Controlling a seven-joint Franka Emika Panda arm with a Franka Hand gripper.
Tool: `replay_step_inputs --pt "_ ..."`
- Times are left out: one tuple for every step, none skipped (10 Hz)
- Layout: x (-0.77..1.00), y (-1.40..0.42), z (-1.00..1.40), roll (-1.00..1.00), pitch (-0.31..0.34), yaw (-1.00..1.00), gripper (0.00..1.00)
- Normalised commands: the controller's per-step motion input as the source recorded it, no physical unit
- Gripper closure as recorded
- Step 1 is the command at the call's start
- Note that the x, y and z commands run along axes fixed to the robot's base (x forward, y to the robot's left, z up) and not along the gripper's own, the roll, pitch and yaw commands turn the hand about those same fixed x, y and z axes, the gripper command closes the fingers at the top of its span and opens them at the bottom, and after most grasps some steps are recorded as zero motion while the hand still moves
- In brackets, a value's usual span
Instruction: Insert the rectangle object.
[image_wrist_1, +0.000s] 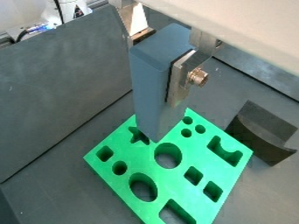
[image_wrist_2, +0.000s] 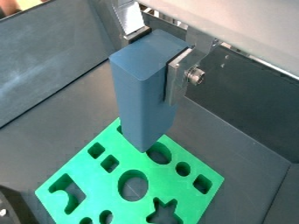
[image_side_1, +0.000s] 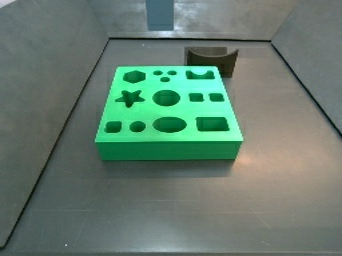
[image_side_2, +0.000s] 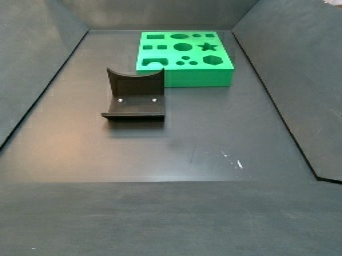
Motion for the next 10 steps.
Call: replay_step_inputs --pt "0.71 -0.06 -0.29 0.00 0.000 -0.46 1.00" --pt "0.74 -0.05 -0.35 0.03 0.000 -0.44 1.00" --pt "0.76 -0.03 -0.40 0.05 0.000 -0.42 1.00" --pt "0.79 -0.05 -0.37 0.04 0.000 -0.39 1.00" --pt "0.73 -0.05 -0.36 0.04 0.000 -0.44 1.00" --pt "0.33 0.00 -0.34 0.02 0.000 -0.78 1.00" --pt "0.00 0.00 -0.35 0.01 0.000 -1.00 1.00" --pt "0.00 0.00 -0.34 0.01 0.000 -1.00 1.00" --pt "0.00 0.00 -0.34 0.01 0.000 -1.00 1.00" --pt "0.00 0.00 -0.36 0.02 0.007 -1.00 1.00"
